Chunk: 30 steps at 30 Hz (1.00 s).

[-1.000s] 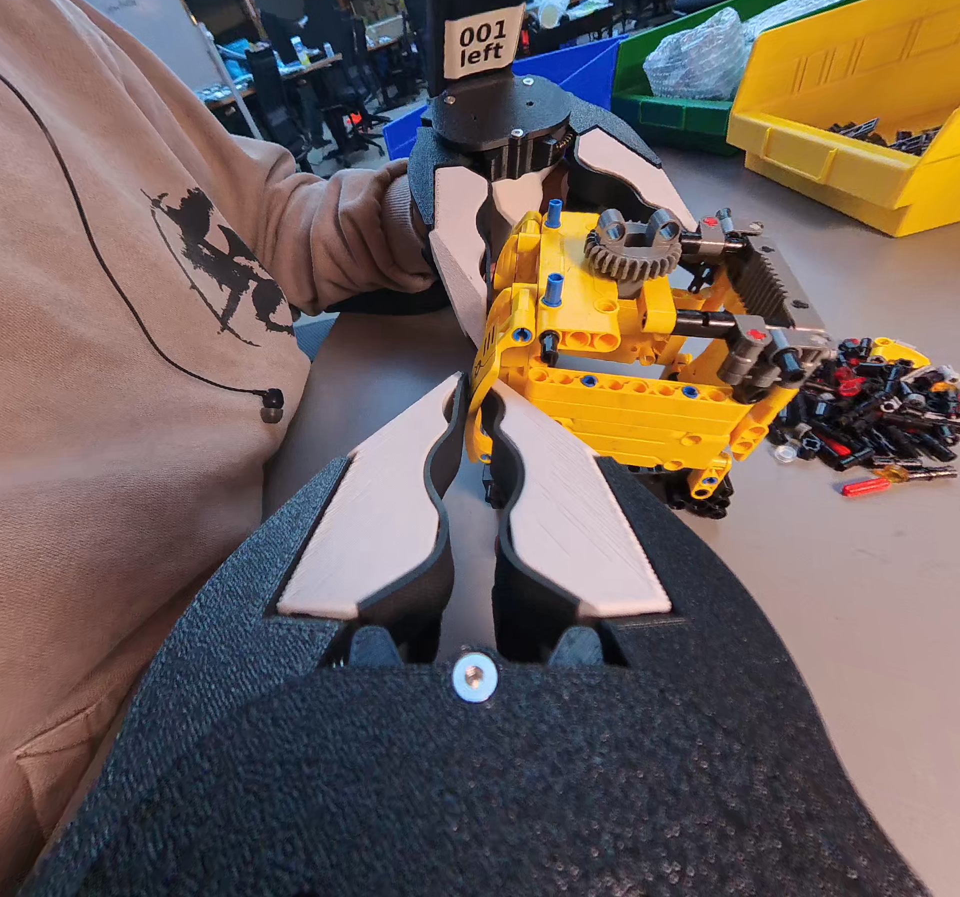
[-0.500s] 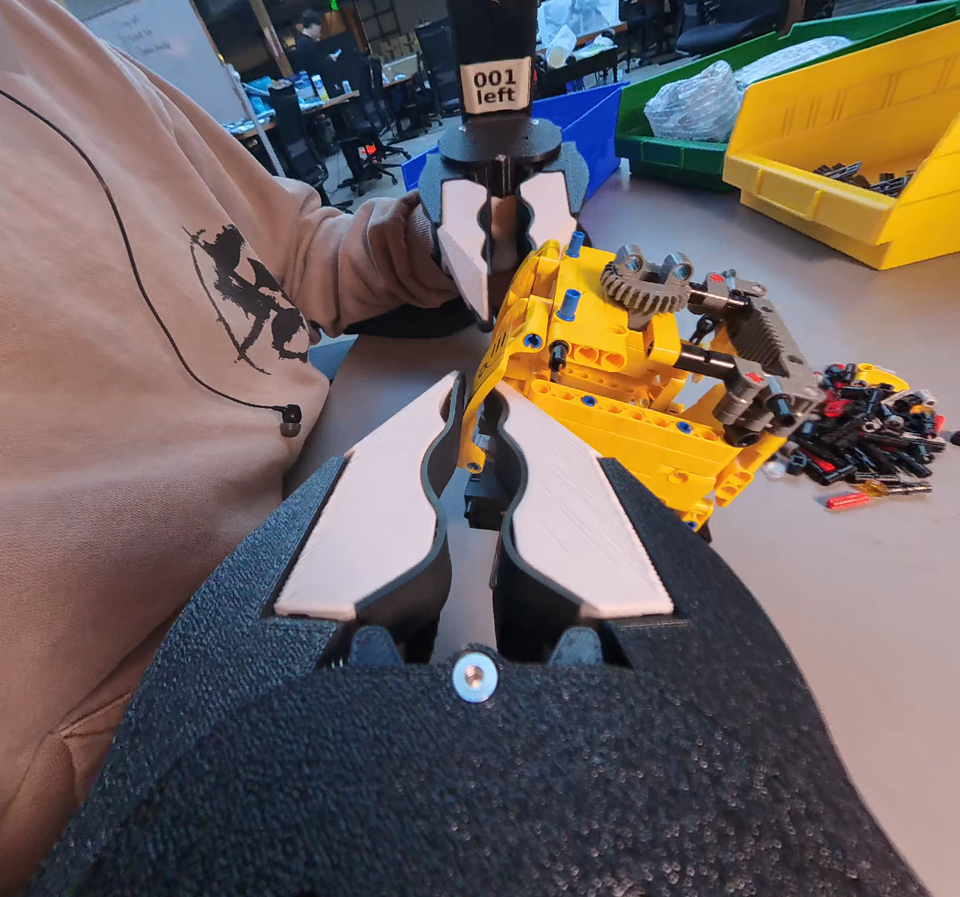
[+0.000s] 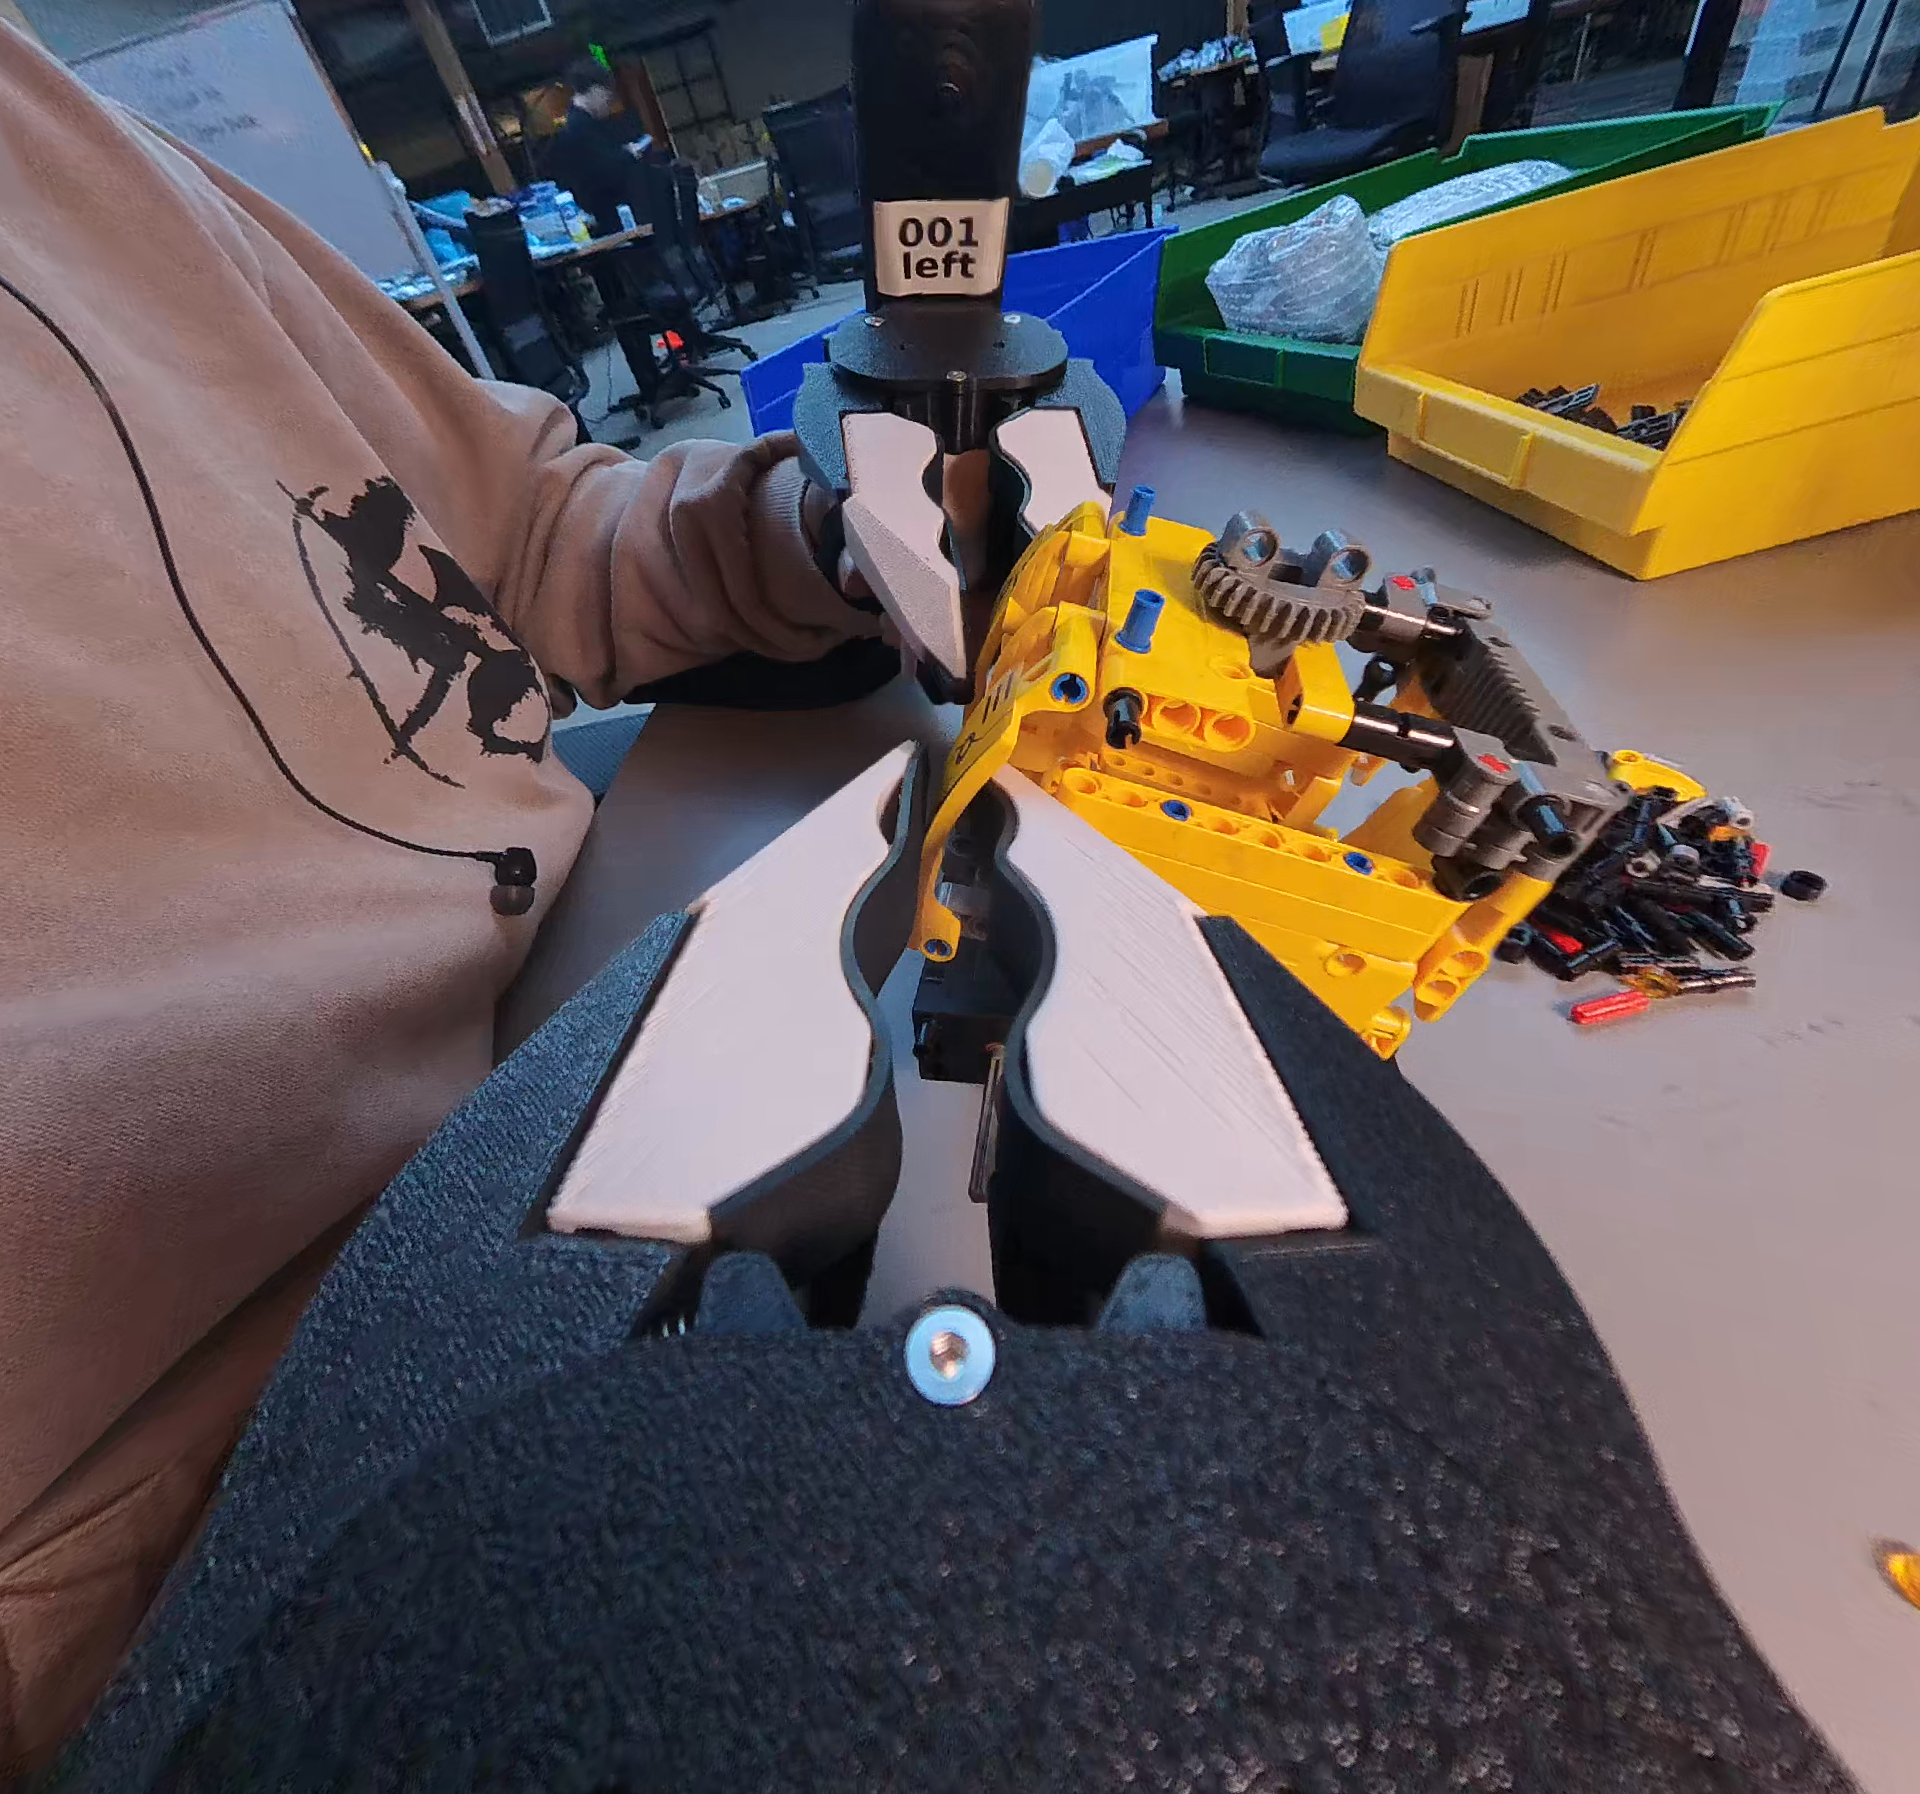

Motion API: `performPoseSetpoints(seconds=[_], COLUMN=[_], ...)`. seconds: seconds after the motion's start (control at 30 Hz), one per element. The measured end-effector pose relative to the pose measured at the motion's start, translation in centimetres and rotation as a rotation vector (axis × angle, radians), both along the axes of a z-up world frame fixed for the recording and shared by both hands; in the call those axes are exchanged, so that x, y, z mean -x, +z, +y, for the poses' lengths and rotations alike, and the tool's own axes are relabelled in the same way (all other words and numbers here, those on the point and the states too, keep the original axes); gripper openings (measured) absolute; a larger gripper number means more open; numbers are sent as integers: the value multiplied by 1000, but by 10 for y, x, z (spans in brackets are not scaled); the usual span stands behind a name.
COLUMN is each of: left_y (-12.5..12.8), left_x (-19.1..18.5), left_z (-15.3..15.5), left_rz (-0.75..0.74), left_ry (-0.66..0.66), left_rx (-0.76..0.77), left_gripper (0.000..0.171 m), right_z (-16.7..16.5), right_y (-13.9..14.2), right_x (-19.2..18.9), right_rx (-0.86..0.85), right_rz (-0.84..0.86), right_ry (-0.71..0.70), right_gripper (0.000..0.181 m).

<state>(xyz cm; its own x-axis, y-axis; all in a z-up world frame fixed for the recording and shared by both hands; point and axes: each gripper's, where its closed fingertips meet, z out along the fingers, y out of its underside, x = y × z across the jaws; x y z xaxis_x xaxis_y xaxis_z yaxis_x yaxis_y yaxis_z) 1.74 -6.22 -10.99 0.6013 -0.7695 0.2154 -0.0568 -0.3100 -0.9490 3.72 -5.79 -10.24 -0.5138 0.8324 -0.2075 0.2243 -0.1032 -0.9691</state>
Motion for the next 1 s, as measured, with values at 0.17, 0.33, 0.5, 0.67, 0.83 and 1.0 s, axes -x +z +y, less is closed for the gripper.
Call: performPoseSetpoints(seconds=[0.17,0.33,0.5,0.67,0.83,1.0], left_y=[2,7,10,15,18,23], left_x=[0,3,5,32,43,51], left_z=[4,2,-3,2,-4,-7], left_rz=[-42,-141,-135,-174,-168,-198], left_ry=[23,-25,-56,16,-7,-15], left_rx=[-9,66,67,58,36,49], left_gripper=[20,4,1,1,2,2], right_z=[3,1,4,18,28,26], right_y=[0,2,1,0,-1,-9], right_x=[1,3,6,-2,-19,-19], right_rx=[-7,-16,-12,9,28,40], right_rz=[19,31,34,46,40,-2], right_ry=[-15,-16,-25,-36,-14,21], right_gripper=[5,4,2,1,2,2])
